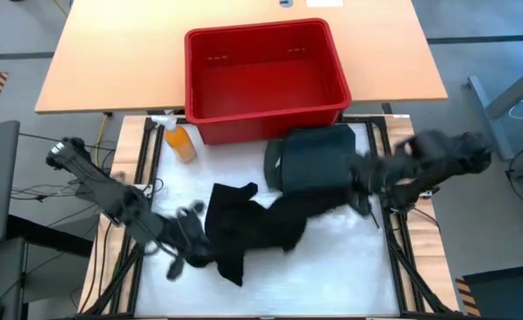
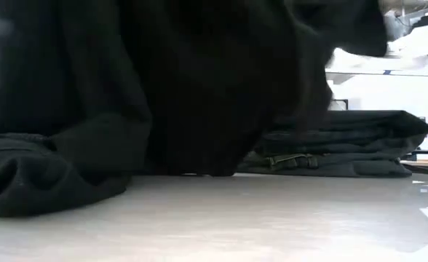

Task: Fold Laundry from Bin
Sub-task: Fold the black shirt from the red laundry bin

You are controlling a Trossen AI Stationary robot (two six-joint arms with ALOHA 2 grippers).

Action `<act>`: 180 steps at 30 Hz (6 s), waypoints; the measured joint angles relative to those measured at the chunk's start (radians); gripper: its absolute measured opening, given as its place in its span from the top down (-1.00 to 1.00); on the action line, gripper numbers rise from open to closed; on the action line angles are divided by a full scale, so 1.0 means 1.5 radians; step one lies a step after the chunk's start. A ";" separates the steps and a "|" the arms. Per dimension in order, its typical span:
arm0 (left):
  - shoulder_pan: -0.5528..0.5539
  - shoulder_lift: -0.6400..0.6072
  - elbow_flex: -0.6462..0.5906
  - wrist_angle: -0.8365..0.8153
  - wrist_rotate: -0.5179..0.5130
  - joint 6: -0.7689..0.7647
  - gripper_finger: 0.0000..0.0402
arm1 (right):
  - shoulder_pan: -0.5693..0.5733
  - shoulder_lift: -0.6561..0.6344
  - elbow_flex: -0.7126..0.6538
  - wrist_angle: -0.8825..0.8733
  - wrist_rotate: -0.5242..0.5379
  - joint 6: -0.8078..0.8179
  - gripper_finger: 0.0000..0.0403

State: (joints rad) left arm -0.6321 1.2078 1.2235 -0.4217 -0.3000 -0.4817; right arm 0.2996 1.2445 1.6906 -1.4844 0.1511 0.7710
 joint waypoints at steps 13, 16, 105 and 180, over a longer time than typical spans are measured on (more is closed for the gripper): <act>-0.021 0.168 -0.071 0.327 0.217 -0.119 1.00 | 0.233 0.001 -0.191 -0.048 -0.122 0.325 0.89; -0.012 0.178 -0.071 0.280 0.214 -0.135 1.00 | 0.246 0.004 -0.233 -0.027 -0.127 0.342 0.84; -0.100 0.232 -0.134 0.214 0.087 -0.338 1.00 | 0.017 0.306 -0.166 0.319 0.109 0.086 -0.22; 0.192 0.088 -0.121 -0.074 0.110 -0.330 0.37 | 0.484 0.161 -0.554 0.603 -0.140 0.797 0.90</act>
State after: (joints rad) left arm -0.3440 1.3399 1.0422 -0.5326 -0.1349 -0.9763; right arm 1.0251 1.4857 0.8593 -0.5797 -0.0587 1.9673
